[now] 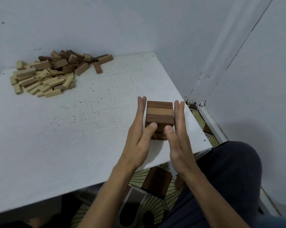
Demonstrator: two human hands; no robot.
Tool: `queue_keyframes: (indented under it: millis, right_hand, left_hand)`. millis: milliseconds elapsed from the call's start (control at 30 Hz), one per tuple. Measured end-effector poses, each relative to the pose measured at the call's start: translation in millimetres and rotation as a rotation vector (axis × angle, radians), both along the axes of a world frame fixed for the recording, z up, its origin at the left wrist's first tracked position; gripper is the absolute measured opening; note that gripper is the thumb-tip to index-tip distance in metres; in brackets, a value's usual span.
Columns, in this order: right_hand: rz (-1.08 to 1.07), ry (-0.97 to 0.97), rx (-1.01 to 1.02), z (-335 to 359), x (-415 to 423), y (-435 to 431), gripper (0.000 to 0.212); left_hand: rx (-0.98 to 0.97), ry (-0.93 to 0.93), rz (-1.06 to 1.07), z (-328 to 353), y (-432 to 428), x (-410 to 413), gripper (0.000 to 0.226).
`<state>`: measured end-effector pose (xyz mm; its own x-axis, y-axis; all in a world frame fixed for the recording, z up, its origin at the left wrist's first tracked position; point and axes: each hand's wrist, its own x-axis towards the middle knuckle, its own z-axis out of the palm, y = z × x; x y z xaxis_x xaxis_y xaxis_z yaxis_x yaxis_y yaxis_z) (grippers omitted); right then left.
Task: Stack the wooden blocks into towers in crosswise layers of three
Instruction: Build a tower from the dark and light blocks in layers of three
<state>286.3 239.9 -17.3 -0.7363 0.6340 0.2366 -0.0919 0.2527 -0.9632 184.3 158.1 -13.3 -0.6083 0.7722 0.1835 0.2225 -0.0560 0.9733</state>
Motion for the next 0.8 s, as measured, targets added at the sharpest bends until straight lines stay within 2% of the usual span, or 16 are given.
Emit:
queue_keyframes:
  millis: [800]
  right_hand:
    - [0.033,-0.011,0.056,3.7,-0.1,-4.3,0.077]
  left_hand:
    - [-0.037,0.118,-0.031,-0.5,2.1,5.4,0.071]
